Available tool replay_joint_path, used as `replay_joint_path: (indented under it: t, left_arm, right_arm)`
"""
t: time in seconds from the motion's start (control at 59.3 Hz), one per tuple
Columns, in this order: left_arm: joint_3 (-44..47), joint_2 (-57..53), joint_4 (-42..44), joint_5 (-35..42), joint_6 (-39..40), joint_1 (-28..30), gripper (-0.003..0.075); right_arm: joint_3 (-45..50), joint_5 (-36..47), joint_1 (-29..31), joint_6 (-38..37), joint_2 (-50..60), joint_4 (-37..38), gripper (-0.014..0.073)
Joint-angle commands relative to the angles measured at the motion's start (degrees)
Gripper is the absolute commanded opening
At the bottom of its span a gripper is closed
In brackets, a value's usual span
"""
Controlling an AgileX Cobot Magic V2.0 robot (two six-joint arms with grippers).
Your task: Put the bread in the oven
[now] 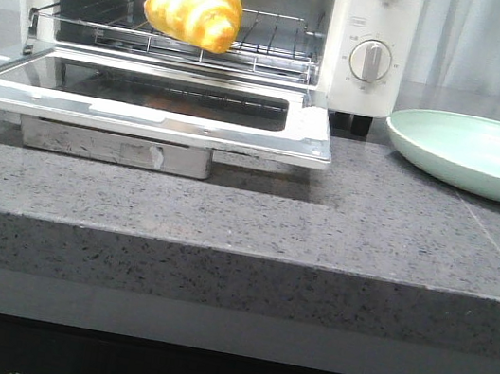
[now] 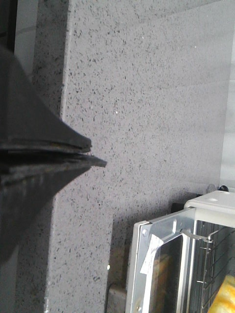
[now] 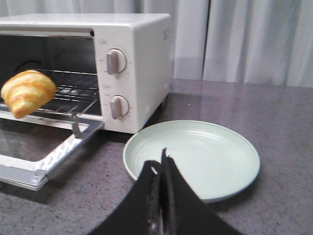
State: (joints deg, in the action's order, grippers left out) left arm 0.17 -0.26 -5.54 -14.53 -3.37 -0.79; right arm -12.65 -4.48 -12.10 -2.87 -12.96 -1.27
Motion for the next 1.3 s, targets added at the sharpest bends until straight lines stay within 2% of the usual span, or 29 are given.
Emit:
replay_joint_path:
  t: [0.0,0.152,0.354,0.506,1.281]
  left_arm:
    - [0.47,-1.03,-0.27,4.39,0.51,-0.03,-0.0020]
    - [0.47,-1.03,-0.27,4.39,0.51,-0.03,-0.0020]
    - [0.47,-1.03,-0.27,4.39,0.51,-0.03,-0.0020]
    - [0.47,-1.03,-0.27,4.39,0.51,-0.03,-0.0020]
    - [0.47,-1.03,-0.27,4.39,0.51,-0.03,-0.0020]
  right_arm:
    - [1.95,4.48,3.80,1.94,3.93,-2.60,-0.0069]
    - [8.62,2.42,8.73,1.94,11.41,-3.50,-0.0069]
    - [13.98,2.61,10.01,1.94,14.80,-3.60,-0.0069]
    - [13.86,0.15,10.01,1.94,14.80,-3.60,-0.0069]
    - [13.86,0.15,10.01,1.94,14.80,-3.60,-0.0069]
